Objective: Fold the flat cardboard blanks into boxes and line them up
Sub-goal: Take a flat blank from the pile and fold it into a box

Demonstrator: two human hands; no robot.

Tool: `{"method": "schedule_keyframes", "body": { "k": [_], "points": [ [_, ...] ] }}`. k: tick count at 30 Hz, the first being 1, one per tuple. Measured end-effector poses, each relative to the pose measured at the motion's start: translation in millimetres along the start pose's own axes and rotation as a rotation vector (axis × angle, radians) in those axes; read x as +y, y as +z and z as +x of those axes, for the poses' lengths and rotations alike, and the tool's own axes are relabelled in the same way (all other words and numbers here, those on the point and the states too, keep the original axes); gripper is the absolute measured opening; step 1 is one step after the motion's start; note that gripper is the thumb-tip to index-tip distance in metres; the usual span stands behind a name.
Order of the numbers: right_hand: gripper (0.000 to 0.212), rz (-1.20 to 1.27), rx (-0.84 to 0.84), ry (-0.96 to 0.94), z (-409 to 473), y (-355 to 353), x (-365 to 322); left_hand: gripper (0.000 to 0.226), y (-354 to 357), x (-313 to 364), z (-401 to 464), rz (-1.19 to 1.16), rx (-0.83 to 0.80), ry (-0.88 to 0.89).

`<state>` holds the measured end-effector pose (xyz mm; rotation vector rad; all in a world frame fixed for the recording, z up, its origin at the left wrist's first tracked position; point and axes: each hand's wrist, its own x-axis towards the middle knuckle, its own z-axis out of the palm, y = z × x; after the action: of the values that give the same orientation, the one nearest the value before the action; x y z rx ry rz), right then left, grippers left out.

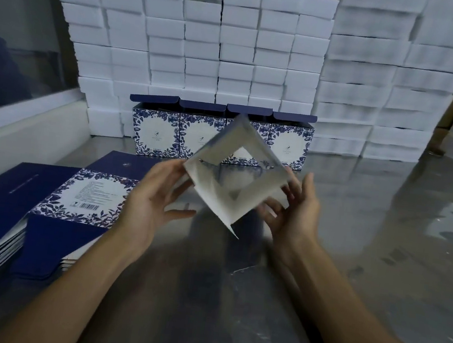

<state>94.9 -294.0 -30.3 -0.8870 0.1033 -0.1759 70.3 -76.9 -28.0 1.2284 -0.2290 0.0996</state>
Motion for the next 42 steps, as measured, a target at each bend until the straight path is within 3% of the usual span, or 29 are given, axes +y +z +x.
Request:
{"method": "schedule_keyframes", "body": {
  "k": [8, 12, 15, 19, 22, 25, 29, 30, 36, 42],
  "points": [
    [0.036, -0.612, -0.332, -0.367, -23, 16, 21, 0.045, 26, -11, -12, 0.209, -0.179, 0.110],
    [0.050, -0.748, -0.409, -0.482, -26, 16, 30, 0.052, 34, -13, -18, 0.234, -0.214, 0.100],
    [0.051, -0.676, -0.367, -0.429, -24, 15, 31, 0.054, 35, -11, -18, 0.206, -0.193, 0.136],
    [0.047, -0.532, -0.169, -0.405, -16, 12, 24, 0.058, 24, -10, -11, 0.216, -0.031, 0.155],
    [0.042, -0.245, -0.011, -0.164, -9, 9, 14, 0.065, 17, -10, -9, 0.126, 0.001, 0.072],
    [0.039, -0.029, 0.077, 0.104, -4, 1, 5, 0.047, 16, -9, -8, -0.002, 0.080, -0.003],
    [0.011, 0.074, 0.073, 0.240, -3, -9, -2, 0.023, 14, -8, -2, -0.090, 0.244, -0.100],
    [0.012, 0.075, 0.074, 0.261, -2, -11, -4, 0.022, 12, -7, -1, -0.095, 0.264, -0.125],
    [0.045, 0.166, -0.036, 0.310, 6, -20, -5, 0.046, 0, -4, 2, -0.199, 0.338, -0.228],
    [0.029, -0.034, -0.001, 0.094, 1, -5, 1, 0.051, 6, -9, 0, -0.015, 0.231, -0.182]
  ]
}}
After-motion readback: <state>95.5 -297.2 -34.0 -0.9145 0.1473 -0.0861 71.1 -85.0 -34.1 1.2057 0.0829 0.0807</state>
